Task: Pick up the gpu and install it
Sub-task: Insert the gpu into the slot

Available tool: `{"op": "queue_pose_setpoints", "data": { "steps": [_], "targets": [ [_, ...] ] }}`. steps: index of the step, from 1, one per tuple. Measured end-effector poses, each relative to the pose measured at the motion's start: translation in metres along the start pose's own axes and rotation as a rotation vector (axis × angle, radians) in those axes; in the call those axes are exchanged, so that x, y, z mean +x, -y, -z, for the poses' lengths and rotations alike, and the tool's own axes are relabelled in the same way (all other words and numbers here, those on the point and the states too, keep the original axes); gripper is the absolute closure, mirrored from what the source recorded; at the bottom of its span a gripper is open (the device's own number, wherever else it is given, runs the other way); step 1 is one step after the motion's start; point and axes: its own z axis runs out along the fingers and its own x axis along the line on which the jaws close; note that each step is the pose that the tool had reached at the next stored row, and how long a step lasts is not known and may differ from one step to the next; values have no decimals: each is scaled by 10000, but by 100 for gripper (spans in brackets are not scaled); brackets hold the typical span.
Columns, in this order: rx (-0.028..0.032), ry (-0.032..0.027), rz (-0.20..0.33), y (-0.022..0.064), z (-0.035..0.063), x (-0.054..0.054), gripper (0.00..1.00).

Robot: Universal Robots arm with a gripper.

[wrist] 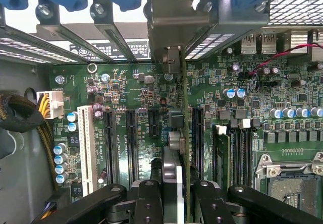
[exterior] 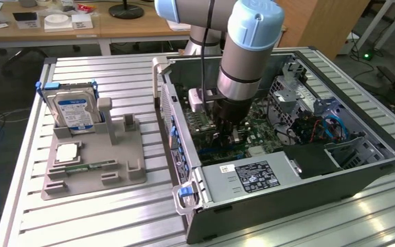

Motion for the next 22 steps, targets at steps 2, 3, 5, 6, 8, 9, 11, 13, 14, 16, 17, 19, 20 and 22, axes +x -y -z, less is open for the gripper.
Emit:
{"op": "queue_pose_setpoints", "data": {
  "steps": [2, 3, 5, 6, 8, 9, 11, 13, 14, 16, 17, 19, 20, 22],
  "targets": [
    [1, 1, -1, 0, -1, 0, 71],
    [1, 1, 0, 0, -1, 0, 71],
    [1, 1, -1, 0, -1, 0, 71],
    [2, 2, 0, 0, -2, 0, 71],
    [1, 1, 0, 0, -1, 0, 71],
    [2, 2, -1, 0, -2, 0, 71],
    [3, 5, 1, -1, -6, 0, 71],
    [3, 3, 2, -2, -10, 0, 71],
    [4, 2, 1, -4, -12, 0, 71],
    [2, 2, 0, -5, -17, 1, 71],
    [1, 1, 1, -5, -18, 1, 71],
    [-1, 1, 0, -5, -21, 1, 71],
    [-4, 1, -1, -6, -24, 1, 71],
    [-8, 0, -1, -6, -28, 1, 71]
  ]
}}
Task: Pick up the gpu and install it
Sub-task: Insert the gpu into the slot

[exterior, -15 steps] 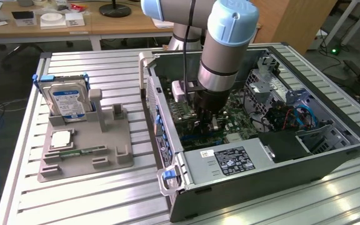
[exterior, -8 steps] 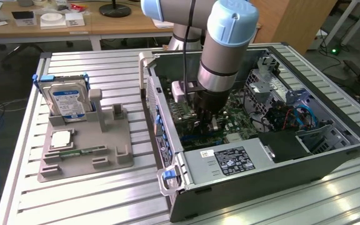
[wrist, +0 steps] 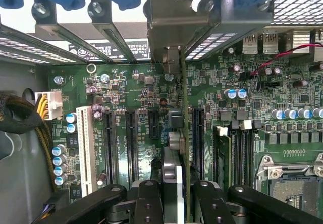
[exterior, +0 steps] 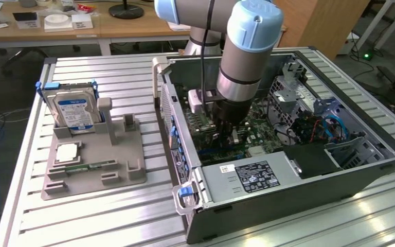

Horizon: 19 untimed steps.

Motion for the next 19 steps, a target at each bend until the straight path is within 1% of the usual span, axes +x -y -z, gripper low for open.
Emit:
{"op": "queue_pose_setpoints", "data": {
  "steps": [7, 10, 11, 19],
  "targets": [
    [-13, 0, 1, 0, -27, 1, 71],
    [-23, -9, 1, -1, -61, 3, 71],
    [-21, 0, 1, -1, -79, 3, 71],
    [-19, 1, 1, -1, -82, 3, 71]
  ]
}}
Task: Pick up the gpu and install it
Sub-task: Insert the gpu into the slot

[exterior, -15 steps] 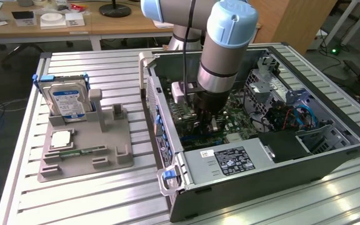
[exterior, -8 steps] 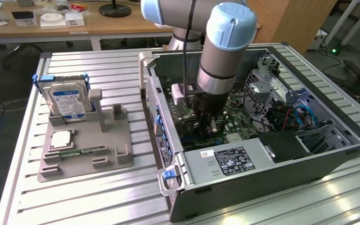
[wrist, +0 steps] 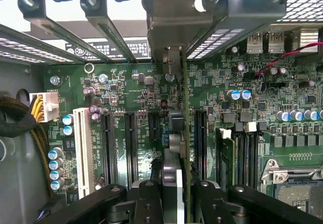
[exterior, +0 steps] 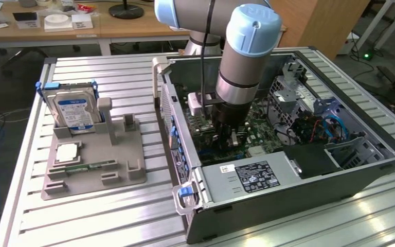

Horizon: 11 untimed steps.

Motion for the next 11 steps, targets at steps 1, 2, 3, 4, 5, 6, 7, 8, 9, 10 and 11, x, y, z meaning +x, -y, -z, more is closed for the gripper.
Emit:
{"op": "queue_pose_setpoints", "data": {
  "steps": [1, 2, 3, 4, 5, 6, 7, 8, 9, 10, 11],
  "targets": [
    [13, 19, -2, 0, -5, -2, 71],
    [17, 15, 0, 1, -2, -1, 70],
    [20, 16, 0, 0, 8, -1, 70],
    [17, 5, 1, 1, 24, -1, 64],
    [21, 8, 1, 1, 34, -2, 64],
    [31, 9, 1, 0, 50, -2, 64],
    [51, 7, 1, 0, 76, -3, 64],
    [69, 8, 2, 1, 106, -4, 64],
    [82, 9, 3, 2, 138, -5, 64],
    [94, 10, 4, 2, 173, -7, 64],
    [103, 10, 4, 3, 210, -8, 64]
  ]
}}
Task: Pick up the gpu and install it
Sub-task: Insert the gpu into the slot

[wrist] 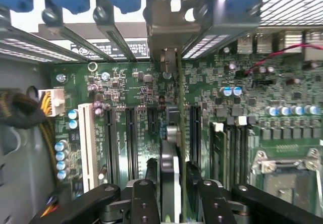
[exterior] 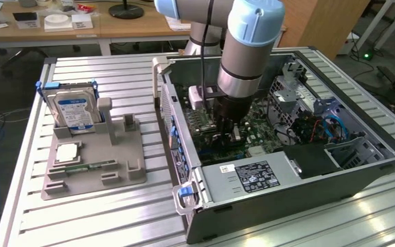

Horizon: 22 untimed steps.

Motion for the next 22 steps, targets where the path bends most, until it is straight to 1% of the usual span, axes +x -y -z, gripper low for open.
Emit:
{"op": "queue_pose_setpoints", "data": {
  "steps": [8, 11, 12, 14, 15, 16, 17, 18, 19, 21, 22],
  "targets": [
    [63, 3, 1, 8, 307, -13, 64],
    [95, 4, 3, 10, 417, -20, 64],
    [106, 6, 3, 11, 433, -21, 64],
    [109, 7, 4, 11, 433, -21, 64],
    [109, 7, 4, 11, 433, -22, 65],
    [110, 7, 4, 11, 433, -22, 72],
    [109, 6, 3, 11, 433, -22, 72],
    [109, 5, 4, 11, 433, -21, 78],
    [109, 6, 4, 11, 433, -21, 78],
    [108, 6, 3, 11, 433, -21, 89],
    [109, 6, 3, 11, 433, -21, 89]
  ]
}}
